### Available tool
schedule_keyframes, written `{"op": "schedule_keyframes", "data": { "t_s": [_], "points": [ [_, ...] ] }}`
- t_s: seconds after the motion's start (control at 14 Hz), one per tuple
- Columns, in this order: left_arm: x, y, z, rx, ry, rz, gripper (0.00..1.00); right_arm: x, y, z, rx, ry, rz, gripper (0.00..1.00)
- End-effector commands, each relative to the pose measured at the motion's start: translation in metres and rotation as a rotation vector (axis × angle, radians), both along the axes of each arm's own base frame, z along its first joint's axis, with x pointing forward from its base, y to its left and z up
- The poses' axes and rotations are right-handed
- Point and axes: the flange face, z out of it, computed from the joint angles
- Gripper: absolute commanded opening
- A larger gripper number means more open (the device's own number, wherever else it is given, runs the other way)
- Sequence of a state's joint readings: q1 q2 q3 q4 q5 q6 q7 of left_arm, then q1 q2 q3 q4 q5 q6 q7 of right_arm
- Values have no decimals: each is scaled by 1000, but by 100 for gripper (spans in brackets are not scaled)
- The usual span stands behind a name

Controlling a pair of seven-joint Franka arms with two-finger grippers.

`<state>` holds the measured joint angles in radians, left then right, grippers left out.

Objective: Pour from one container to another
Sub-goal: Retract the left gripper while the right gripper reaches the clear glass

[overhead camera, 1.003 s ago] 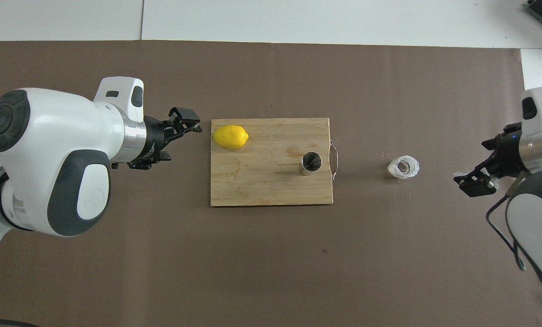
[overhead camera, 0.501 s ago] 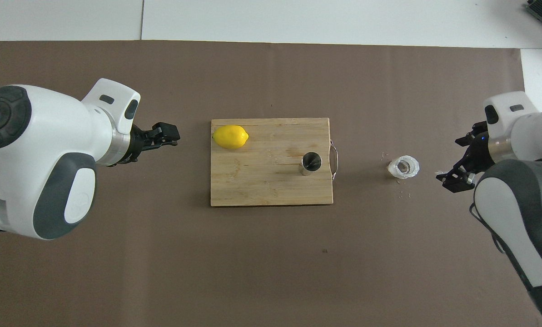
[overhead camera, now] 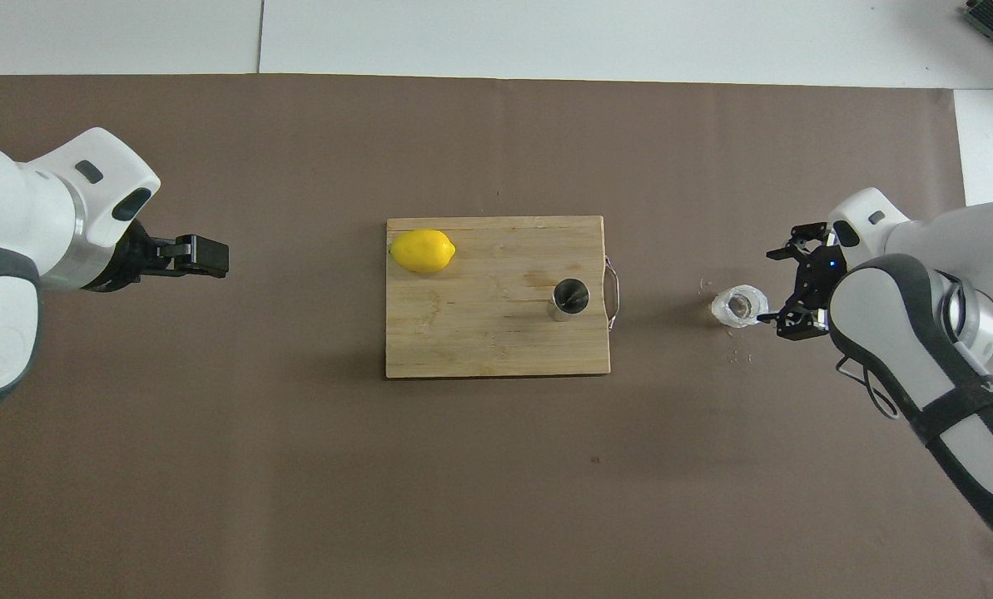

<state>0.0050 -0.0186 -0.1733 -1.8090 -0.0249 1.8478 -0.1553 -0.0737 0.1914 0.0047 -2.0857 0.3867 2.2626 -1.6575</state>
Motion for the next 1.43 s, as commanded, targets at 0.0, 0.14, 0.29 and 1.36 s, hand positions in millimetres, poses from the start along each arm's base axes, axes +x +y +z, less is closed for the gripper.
{"op": "schedule_keyframes", "data": {
  "t_s": [0.0, 0.14, 0.29, 1.36],
  "points": [
    [-3, 4, 13, 20, 13, -19, 100, -9, 0, -14, 36, -12, 21, 100],
    [-2, 5, 22, 19, 8, -19, 100, -15, 0, -23, 61, 2, 13, 100],
    [1, 19, 30, 20, 20, 5, 100, -15, -4, -33, 78, -3, 25, 100],
    [-23, 59, 82, 23, 126, -81, 100, -16, -1, -46, 111, -15, 56, 19]
  ]
}}
